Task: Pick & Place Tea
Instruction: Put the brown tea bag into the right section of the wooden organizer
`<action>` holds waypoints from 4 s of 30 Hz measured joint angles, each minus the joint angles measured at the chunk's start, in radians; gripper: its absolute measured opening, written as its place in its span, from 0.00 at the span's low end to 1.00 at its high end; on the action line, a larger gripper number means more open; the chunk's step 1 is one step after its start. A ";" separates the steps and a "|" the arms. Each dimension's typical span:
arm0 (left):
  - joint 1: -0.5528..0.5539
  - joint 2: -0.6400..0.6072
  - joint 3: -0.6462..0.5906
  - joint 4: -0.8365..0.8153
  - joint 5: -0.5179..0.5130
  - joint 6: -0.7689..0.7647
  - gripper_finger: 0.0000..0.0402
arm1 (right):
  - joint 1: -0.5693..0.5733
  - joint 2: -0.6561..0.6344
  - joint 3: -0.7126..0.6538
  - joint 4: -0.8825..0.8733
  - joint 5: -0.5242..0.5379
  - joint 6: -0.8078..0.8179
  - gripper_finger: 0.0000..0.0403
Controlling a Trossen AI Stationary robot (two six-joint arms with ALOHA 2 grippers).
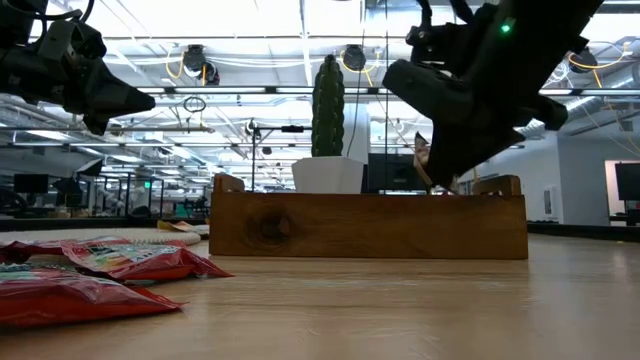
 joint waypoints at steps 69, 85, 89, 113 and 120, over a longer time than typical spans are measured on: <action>0.000 0.000 0.000 -0.001 0.000 0.000 0.05 | -0.076 -0.086 -0.002 0.092 -0.071 -0.240 0.47; 0.000 0.000 0.000 0.000 0.000 0.000 0.05 | -0.271 -0.207 -0.001 0.121 -0.388 -1.163 0.42; 0.000 0.000 0.000 0.000 0.000 0.000 0.05 | -0.384 -0.206 -0.026 0.165 -0.728 -1.246 0.41; 0.000 0.000 0.000 0.000 0.000 0.000 0.05 | -0.480 -0.212 -0.189 0.372 -1.045 -1.287 0.38; 0.000 0.000 0.000 0.000 0.000 0.000 0.05 | -0.457 -0.227 -0.191 0.371 -1.045 -1.279 0.33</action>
